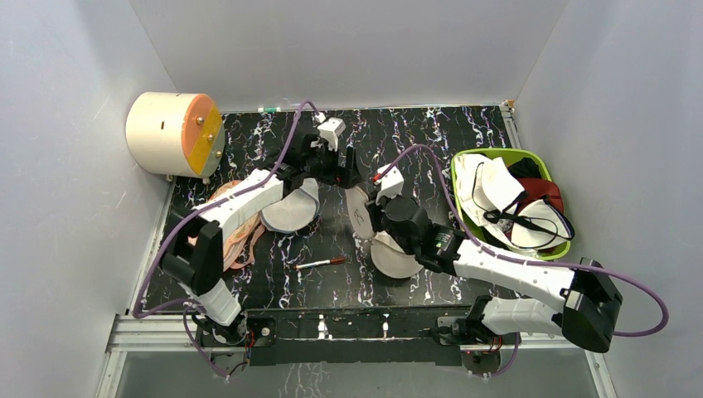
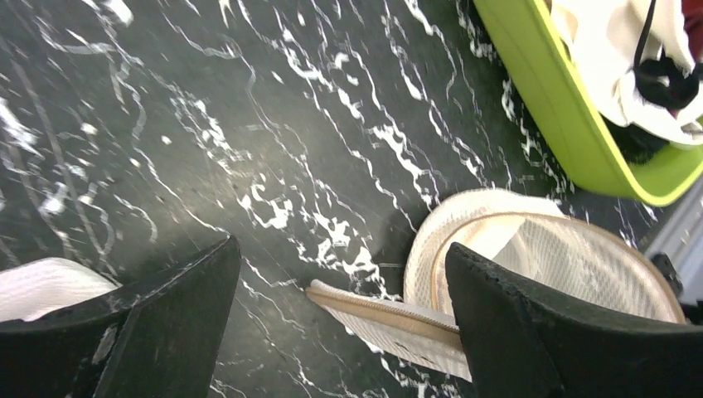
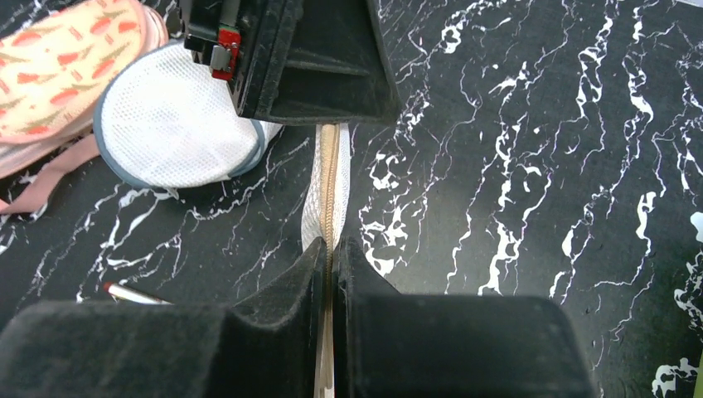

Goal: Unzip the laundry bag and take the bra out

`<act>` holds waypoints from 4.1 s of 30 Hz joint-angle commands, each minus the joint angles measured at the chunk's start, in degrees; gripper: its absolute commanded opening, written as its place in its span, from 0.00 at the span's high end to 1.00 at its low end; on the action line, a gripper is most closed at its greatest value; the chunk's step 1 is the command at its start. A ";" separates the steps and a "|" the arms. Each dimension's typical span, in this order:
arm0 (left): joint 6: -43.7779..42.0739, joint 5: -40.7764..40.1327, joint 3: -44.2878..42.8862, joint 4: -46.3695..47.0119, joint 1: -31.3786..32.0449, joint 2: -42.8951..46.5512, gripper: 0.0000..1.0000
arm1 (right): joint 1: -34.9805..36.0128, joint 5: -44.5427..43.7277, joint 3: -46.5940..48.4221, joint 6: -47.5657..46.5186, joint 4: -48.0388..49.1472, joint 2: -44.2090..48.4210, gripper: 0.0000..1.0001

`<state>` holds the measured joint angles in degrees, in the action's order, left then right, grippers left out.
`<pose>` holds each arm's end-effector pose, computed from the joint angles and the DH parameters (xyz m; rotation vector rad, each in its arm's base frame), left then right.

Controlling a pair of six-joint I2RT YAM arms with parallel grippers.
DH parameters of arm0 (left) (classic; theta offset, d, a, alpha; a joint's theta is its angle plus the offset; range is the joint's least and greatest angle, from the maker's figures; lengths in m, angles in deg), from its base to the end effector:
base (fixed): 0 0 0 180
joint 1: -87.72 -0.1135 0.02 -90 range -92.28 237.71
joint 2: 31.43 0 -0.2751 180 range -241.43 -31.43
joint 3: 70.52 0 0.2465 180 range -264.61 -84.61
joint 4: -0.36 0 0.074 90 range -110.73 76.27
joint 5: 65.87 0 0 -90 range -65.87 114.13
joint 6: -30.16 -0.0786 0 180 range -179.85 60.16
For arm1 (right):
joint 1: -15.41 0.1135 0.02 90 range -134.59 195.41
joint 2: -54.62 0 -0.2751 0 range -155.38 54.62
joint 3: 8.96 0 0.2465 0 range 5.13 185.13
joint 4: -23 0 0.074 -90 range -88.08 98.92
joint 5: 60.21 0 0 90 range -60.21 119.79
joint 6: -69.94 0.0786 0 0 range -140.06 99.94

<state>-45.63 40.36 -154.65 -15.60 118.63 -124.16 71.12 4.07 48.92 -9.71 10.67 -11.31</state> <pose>0.3429 -0.2309 0.2893 0.4860 2.0114 -0.7793 0.1902 0.2184 0.2797 -0.4500 1.8515 0.3530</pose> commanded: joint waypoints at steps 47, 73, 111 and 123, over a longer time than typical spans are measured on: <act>5.85 -0.70 -3.98 -10.43 -0.95 3.08 0.95 | 6.70 -14.45 11.39 -2.46 -0.18 -8.08 0.30; -42.08 -30.55 14.73 6.47 22.84 20.56 1.00 | -29.97 11.04 13.39 12.07 -26.76 10.01 0.02; -36.58 -41.64 16.15 3.92 40.10 -0.52 0.34 | -30.22 8.14 9.95 10.11 -26.65 31.01 0.02; -31.74 -28.59 13.74 2.98 31.19 18.84 0.02 | -30.21 7.91 13.08 8.50 -27.85 27.65 0.02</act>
<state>-82.74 5.67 -138.54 -13.76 156.77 -113.80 41.11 12.29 58.51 0.32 -18.40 17.43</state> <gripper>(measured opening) 0.982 0.980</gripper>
